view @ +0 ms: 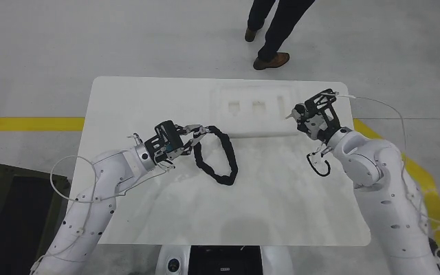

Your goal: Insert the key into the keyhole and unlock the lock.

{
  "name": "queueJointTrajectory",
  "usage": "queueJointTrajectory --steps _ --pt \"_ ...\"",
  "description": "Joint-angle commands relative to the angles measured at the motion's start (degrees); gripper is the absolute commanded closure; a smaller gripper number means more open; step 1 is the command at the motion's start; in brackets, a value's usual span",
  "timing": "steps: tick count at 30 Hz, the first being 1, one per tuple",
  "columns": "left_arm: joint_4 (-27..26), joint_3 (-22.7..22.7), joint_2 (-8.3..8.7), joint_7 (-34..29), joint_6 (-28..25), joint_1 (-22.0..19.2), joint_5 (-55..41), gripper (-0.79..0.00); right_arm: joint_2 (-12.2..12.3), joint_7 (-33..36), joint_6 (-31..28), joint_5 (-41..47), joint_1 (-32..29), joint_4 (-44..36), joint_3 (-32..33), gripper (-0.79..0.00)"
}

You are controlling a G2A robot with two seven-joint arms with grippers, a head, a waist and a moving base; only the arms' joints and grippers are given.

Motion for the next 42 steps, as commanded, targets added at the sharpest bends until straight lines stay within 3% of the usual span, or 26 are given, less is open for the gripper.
queueJointTrajectory --steps 1,9,14,29,42 --pt "0.07 -0.03 0.01 0.12 -0.14 -0.03 -0.07 0.0 -0.1 -0.99 -0.54 3.21 -0.54 -0.69 0.16 0.0" --pt "0.81 -0.18 0.0 1.36 -0.92 -0.23 -1.86 0.0 -0.47 -6.05 -5.69 19.51 -4.26 -3.18 0.82 0.0" --pt "0.64 0.8 -0.12 1.45 -0.56 -0.93 -0.67 0.0 -0.61 -7.39 -6.28 24.07 -6.15 -6.54 0.52 0.0" --pt "-2.04 8.72 -1.81 2.5 12.71 -0.42 6.43 0.0 -1.26 -9.89 -2.14 22.77 -8.88 -14.65 -3.87 0.0" --pt "-1.72 9.92 -2.19 2.49 14.26 -0.75 6.88 0.0 -1.37 -10.14 -1.22 22.51 -9.2 -15.35 -4.43 0.0"
